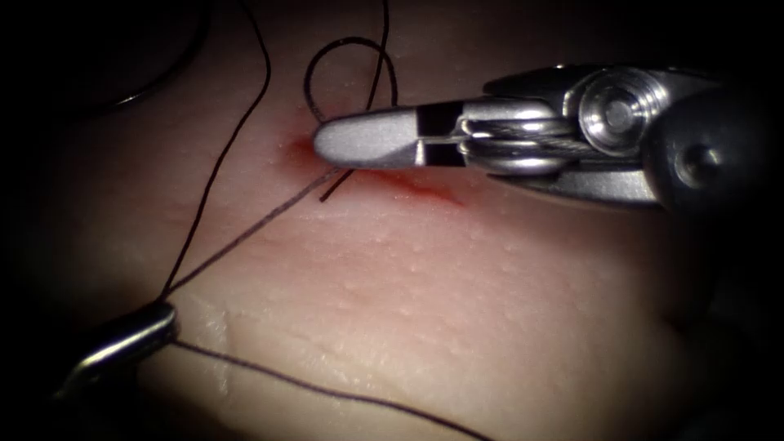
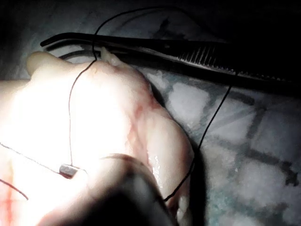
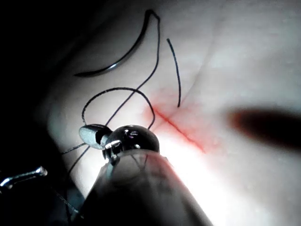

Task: Wound Closure
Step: Left hand wraps suture counter-clockwise around the right hand two times

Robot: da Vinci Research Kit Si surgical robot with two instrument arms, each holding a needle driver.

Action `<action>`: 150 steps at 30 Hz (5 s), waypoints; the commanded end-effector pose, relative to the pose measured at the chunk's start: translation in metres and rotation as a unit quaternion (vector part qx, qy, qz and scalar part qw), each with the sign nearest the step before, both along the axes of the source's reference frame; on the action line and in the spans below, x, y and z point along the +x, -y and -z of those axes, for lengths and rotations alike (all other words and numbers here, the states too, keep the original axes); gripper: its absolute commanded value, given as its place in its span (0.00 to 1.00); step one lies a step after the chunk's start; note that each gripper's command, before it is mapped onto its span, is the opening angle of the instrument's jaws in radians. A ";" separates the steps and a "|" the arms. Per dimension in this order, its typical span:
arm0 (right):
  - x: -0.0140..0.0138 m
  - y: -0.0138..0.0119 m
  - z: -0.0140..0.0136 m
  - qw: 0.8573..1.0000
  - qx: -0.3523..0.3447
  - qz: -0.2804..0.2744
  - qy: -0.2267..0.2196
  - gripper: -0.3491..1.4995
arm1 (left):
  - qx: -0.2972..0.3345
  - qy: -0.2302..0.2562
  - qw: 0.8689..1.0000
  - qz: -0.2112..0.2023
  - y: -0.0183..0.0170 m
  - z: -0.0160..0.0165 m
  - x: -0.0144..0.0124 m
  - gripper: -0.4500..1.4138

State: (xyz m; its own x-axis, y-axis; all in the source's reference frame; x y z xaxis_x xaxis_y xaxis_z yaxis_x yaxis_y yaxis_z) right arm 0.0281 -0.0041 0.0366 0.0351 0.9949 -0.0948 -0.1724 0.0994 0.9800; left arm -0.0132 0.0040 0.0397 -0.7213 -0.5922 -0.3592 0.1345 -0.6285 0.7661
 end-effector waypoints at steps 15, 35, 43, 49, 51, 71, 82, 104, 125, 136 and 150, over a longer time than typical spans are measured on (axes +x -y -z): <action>0.0001 0.0008 -0.0009 0.993 -0.112 -0.031 -0.029 0.87 | -0.001 -0.004 1.000 0.024 0.0003 0.0001 0.0015 0.00; -0.0020 -0.0024 -0.0039 0.945 -0.327 -0.006 -0.019 0.09 | -0.004 -0.003 1.000 0.023 0.0008 -0.0003 0.0011 0.00; -0.0005 -0.0051 -0.0067 0.919 -0.392 0.021 0.022 0.00 | -0.002 -0.001 1.000 0.024 0.0006 -0.0006 0.0010 0.00; 0.0029 -0.0049 -0.0085 0.886 -0.459 0.072 0.002 0.00 | 0.006 0.010 1.000 0.023 -0.0004 -0.0003 0.0009 0.00; 0.0037 -0.0047 -0.0090 0.881 -0.465 0.081 -0.003 0.00 | 0.012 0.017 1.000 0.022 -0.0010 -0.0002 0.0008 0.00; 0.0058 -0.0024 -0.0060 0.870 -0.482 0.075 -0.071 0.00 | 0.096 0.022 0.995 0.026 -0.0054 -0.0088 -0.0050 0.00; 0.0071 -0.0016 -0.0043 0.868 -0.482 0.069 -0.093 0.00 | 0.105 0.024 0.994 0.018 -0.0056 -0.0103 -0.0064 0.00; 0.0104 -0.0023 -0.0055 0.874 -0.475 0.065 -0.075 0.63 | 0.107 0.027 0.994 -0.002 -0.0038 -0.0066 -0.0093 0.00; 0.0095 0.0017 -0.0072 0.862 -0.486 0.131 -0.058 0.46 | 0.047 0.023 0.994 -0.101 -0.0085 0.0009 -0.0073 0.00; 0.0097 0.0027 -0.0068 0.857 -0.485 0.143 -0.097 0.45 | 0.055 0.127 0.977 -0.163 -0.0135 -0.0014 -0.0077 0.00; 0.0093 0.0030 -0.0067 0.848 -0.484 0.137 -0.167 0.25 | 0.089 0.178 0.961 -0.190 -0.0171 -0.0053 -0.0058 0.00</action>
State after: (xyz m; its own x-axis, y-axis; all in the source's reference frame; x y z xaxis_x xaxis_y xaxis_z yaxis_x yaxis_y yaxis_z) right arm 0.0368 -0.0065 0.0429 0.0616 0.4020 -0.9136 0.2575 0.8779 0.4036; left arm -0.0184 0.0217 0.0447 -0.2753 -0.6946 -0.6646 0.1296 -0.7118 0.6903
